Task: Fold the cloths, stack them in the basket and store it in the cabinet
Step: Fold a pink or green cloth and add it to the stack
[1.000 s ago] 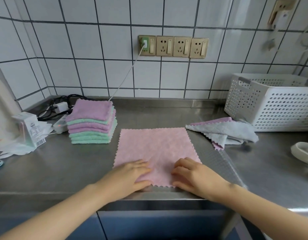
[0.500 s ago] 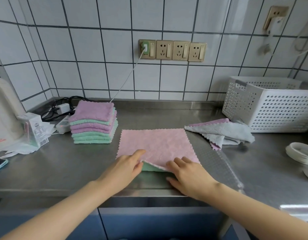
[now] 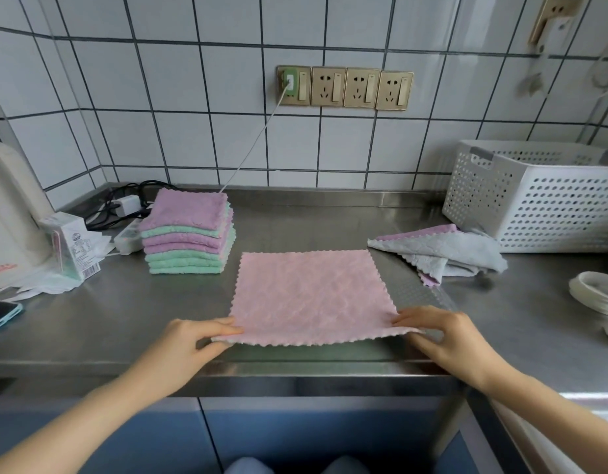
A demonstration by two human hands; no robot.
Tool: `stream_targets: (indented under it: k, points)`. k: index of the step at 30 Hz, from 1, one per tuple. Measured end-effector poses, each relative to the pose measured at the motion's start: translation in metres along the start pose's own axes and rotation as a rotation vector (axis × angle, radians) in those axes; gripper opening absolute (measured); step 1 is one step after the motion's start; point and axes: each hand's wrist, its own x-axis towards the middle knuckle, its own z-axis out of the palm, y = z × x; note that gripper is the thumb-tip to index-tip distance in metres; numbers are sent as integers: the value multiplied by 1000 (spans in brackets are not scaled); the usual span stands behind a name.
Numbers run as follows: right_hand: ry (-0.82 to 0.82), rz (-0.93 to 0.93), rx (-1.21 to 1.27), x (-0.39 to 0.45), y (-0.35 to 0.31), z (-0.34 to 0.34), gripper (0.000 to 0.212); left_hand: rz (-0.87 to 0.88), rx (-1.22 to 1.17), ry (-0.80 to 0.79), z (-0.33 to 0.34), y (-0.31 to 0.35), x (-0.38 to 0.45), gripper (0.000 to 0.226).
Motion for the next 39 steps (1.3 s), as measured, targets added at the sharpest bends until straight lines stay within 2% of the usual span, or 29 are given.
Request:
stream_targets:
  k: [4, 6, 9, 11, 14, 17, 23, 27, 33, 35, 37, 39]
  points:
    - [38, 153, 412, -8, -29, -19, 11, -80, -319, 99, -17, 28, -4, 25]
    - [100, 168, 544, -2, -39, -23, 22, -103, -487, 173, -25, 40, 2, 7]
    - [189, 253, 671, 23, -43, -17, 26, -198, -596, 259, -22, 45, 25, 6]
    - [212, 349, 634, 46, -36, -8, 26, -287, -571, 284, -15, 35, 48, 7]
    - [202, 541, 582, 77, -15, 14, 28, -367, -434, 310, 1, 8, 82, 24]
    - [197, 657, 461, 94, 10, 34, 42, -401, -274, 353, 16, -11, 103, 17]
    - [194, 682, 311, 103, 24, 44, 37, -354, -36, 411, 27, -21, 111, 16]
    - [211, 689, 263, 106, 21, 45, 24, -348, 8, 434, 30, -24, 114, 19]
    - [183, 728, 151, 118, 22, 46, 23, -390, 51, 444, 34, -23, 122, 22]
    - [178, 774, 158, 121, 23, 47, 27, -411, 69, 440, 34, -22, 124, 25]
    - [197, 820, 214, 120, 19, 42, 39, -438, 59, 415, 29, -21, 123, 24]
    - [231, 835, 322, 110, 7, 29, 36, -446, 18, 396, 19, -16, 115, 13]
